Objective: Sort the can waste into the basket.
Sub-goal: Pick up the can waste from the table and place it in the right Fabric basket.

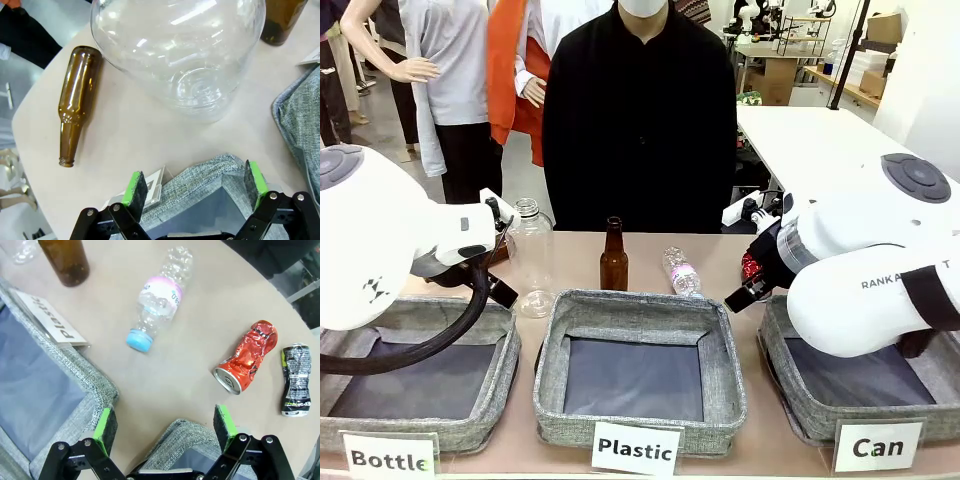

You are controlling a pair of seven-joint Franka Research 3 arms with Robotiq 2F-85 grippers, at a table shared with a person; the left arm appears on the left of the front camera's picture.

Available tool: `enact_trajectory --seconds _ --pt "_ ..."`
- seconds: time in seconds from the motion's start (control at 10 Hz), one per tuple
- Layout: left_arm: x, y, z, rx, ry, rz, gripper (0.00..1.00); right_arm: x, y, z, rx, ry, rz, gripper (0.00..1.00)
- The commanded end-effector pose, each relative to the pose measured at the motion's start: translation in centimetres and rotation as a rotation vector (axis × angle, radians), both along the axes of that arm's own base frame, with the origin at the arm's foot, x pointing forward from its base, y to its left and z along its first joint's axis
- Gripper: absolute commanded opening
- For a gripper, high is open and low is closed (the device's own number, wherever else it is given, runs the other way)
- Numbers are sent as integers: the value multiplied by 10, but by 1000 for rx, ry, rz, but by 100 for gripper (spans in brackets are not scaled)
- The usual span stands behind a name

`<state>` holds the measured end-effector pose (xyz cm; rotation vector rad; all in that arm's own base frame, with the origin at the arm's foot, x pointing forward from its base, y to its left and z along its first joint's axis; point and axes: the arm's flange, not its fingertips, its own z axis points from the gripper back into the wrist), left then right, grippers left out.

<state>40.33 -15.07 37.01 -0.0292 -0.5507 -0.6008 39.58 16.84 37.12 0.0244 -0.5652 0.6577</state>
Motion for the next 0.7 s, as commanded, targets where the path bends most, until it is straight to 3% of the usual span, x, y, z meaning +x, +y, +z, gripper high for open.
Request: enact_trajectory --seconds 0.0,0.6 --pt "0 0 0 0 0 0 100 0 0 0 1 0 0 100" --pt "0 0 0 0 0 0 100 0 0 0 1 0 0 100"
